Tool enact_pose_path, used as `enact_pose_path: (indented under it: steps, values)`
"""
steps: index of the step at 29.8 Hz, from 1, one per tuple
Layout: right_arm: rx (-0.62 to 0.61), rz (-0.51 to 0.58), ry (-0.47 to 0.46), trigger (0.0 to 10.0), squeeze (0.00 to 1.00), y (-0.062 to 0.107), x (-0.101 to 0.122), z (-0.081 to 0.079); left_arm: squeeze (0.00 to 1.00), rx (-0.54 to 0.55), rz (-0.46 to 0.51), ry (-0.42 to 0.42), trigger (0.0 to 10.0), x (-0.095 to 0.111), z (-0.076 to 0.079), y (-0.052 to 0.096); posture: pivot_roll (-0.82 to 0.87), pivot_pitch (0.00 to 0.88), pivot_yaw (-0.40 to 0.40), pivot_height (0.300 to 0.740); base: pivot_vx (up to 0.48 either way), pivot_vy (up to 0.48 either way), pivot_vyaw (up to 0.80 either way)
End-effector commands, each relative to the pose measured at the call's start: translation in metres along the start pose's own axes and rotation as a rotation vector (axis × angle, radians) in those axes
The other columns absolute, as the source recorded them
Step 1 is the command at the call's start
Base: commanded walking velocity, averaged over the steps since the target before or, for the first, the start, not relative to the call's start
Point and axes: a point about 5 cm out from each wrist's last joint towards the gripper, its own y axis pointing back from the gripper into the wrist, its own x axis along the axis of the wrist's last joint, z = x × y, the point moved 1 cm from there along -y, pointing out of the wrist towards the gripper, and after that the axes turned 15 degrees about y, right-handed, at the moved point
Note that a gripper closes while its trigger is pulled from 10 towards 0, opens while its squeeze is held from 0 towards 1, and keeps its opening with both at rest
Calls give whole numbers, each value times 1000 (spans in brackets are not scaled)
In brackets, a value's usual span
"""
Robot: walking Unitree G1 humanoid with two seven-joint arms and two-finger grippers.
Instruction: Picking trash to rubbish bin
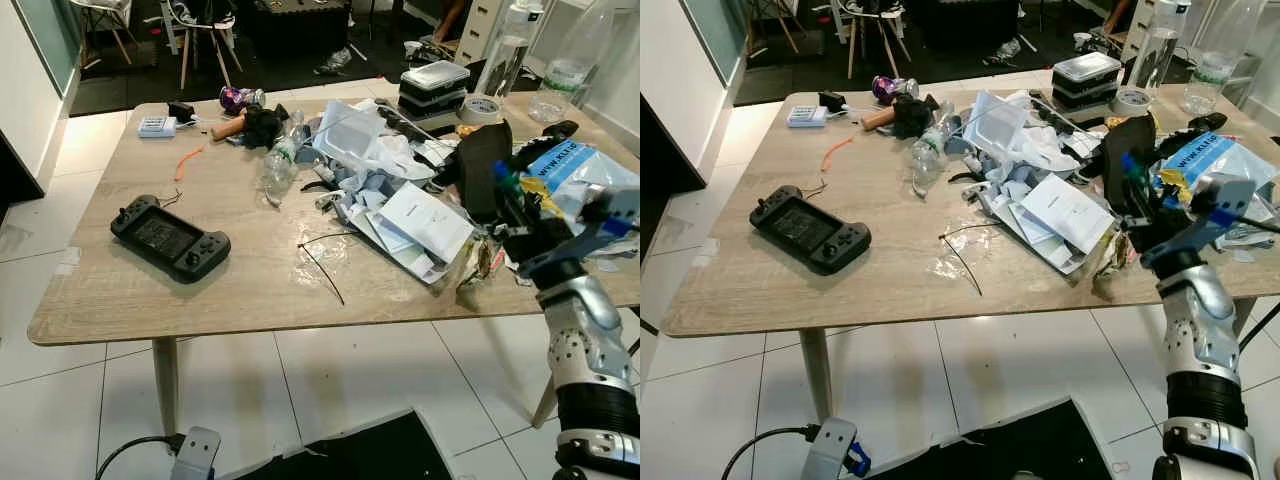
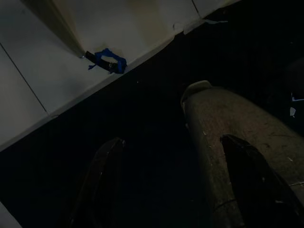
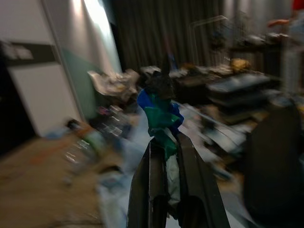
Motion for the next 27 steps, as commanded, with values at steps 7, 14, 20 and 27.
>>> enact_pose_path:
  steps: [7, 14, 20, 27]
  values:
    - [414, 87, -276, 10000, 0, 12, 17, -68, 0, 46, -28, 63, 10000, -9, -6, 2, -43, 70, 9, 740, 0, 0, 0]
    - [607, -14, -338, 10000, 0, 32, 0, -102, 0, 84, -48, 45, 10000, -11, -11, 3, -39, 59, 10, 740, -83, 0, 0]
    - [641, -152, -379, 10000, 0, 44, -27, -115, 0, 89, -53, 36, 10000, -12, -13, 3, -38, 54, 9, 740, -347, 0, 0]
    - [673, -271, -385, 10000, 0, 59, -49, -129, 0, 94, -53, 33, 10000, -11, -14, 3, -29, 46, 10, 740, -388, 0, 0]
